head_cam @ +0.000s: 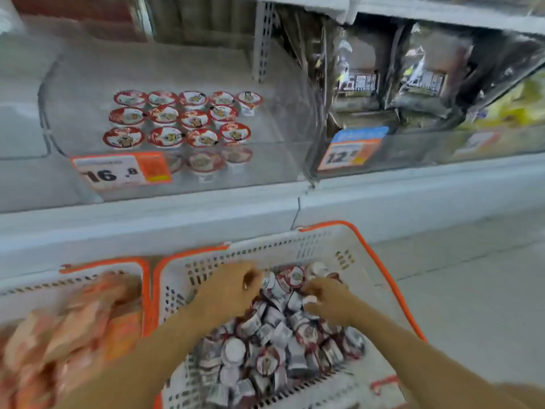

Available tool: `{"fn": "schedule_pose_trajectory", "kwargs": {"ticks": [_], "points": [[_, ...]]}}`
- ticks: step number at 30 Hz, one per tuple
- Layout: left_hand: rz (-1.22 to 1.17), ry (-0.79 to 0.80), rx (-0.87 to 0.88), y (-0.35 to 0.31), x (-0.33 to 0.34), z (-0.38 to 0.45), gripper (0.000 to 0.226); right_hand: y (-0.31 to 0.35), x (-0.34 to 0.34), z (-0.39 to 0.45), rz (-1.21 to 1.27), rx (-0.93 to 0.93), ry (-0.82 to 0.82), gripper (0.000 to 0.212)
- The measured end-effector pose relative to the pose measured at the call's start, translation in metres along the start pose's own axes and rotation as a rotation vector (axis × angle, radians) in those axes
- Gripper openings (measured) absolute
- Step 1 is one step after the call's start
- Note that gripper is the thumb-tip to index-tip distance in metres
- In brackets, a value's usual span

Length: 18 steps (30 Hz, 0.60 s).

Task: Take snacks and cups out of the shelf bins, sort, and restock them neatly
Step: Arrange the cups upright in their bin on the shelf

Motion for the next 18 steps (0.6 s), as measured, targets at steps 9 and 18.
{"fn": "schedule_pose_trajectory", "kwargs": {"ticks": [9,18], "points": [[0.295,0.522,-0.423,0.126,0.167,-0.095,0.09,-0.06,0.145,0.005,-0.064,0.202,0.254,0.116],[0.233,0.398,-0.5,0.14,0.149,-0.092,0.068,-0.038,0.151,0.025,0.096,0.14,0.205,0.103]]}}
Point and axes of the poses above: each hand's wrist, its own z-axis towards the middle knuckle, its own x-axis out of the palm, y = z × x, the point moved 10 cm from there along z, towards the middle knuckle, and after that the axes turned 4 degrees about x, right-handed, at the moved point
